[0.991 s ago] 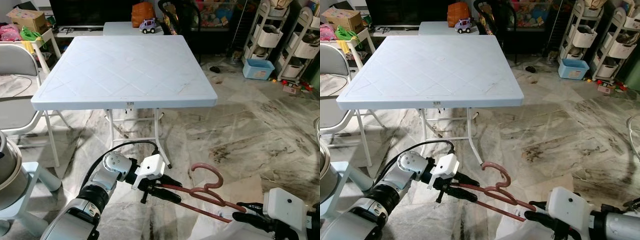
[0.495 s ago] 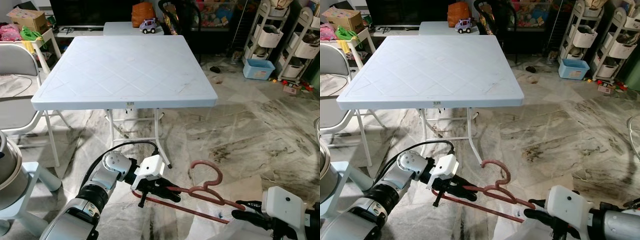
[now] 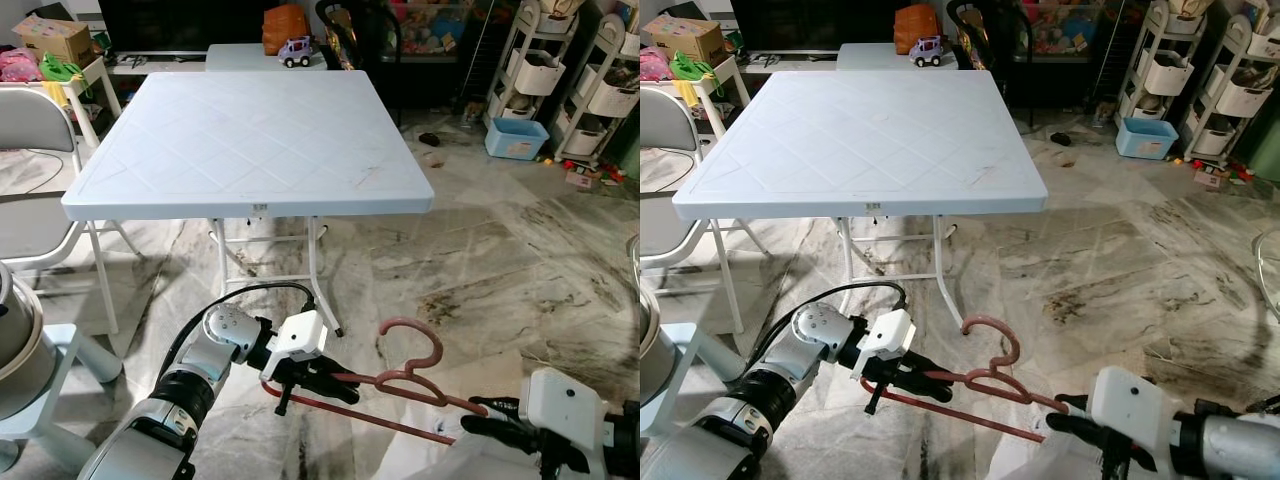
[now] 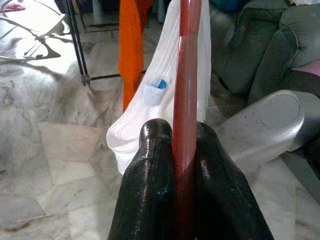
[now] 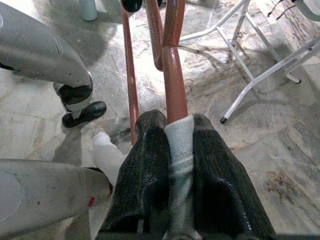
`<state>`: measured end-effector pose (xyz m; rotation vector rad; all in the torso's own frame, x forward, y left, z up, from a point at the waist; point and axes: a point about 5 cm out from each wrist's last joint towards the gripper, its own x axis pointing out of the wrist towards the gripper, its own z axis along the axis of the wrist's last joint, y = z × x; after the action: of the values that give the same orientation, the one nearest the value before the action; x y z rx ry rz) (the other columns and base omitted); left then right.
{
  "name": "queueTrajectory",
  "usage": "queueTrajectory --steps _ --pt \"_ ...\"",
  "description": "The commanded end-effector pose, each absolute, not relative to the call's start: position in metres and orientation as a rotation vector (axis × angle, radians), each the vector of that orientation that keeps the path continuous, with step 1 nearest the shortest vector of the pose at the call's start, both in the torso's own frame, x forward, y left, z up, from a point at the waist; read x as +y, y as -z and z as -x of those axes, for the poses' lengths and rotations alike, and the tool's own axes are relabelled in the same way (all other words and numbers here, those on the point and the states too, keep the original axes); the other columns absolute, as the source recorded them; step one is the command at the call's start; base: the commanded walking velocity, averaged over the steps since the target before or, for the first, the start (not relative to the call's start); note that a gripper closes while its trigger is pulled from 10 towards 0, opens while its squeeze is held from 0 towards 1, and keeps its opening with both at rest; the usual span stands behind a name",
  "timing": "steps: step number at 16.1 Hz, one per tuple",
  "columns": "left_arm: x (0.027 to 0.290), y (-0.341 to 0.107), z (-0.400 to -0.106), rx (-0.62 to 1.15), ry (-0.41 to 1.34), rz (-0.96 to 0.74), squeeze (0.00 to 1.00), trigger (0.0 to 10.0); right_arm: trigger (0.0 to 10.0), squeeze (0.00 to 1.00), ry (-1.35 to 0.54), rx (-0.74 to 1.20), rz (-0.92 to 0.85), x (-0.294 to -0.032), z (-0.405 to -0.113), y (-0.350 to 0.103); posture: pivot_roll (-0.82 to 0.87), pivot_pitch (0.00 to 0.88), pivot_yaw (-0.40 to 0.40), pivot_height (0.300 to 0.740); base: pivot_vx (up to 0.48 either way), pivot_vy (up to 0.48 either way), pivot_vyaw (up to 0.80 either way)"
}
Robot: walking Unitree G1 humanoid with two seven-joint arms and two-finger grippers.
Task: Hang hanger
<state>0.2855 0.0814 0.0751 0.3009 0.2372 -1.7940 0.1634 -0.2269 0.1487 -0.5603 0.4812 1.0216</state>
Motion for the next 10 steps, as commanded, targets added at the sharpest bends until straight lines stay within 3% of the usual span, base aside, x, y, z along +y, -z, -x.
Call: queueTrajectory --steps 1,9,10 --pt "0.076 -0.077 -0.285 0.211 1.789 -0.312 0.0 0.0 10.0 0.0 -1.054 0.436 0.571 -0.222 -0.165 -0.155 0.05 0.0 -0.055 0.74 0.0 0.0 0.0" --pt "0.072 -0.059 -0.275 0.174 1.653 -0.243 0.0 0.0 10.0 0.0 -1.047 0.406 0.602 -0.228 -0.181 -0.161 0.05 0.0 -0.068 0.74 0.0 0.0 0.0" --pt "0.071 -0.058 -0.275 0.172 1.653 -0.249 0.0 0.0 10.0 1.0 -1.051 0.4 0.605 -0.23 -0.185 -0.163 0.05 0.0 -0.067 0.74 0.0 0.0 0.0"
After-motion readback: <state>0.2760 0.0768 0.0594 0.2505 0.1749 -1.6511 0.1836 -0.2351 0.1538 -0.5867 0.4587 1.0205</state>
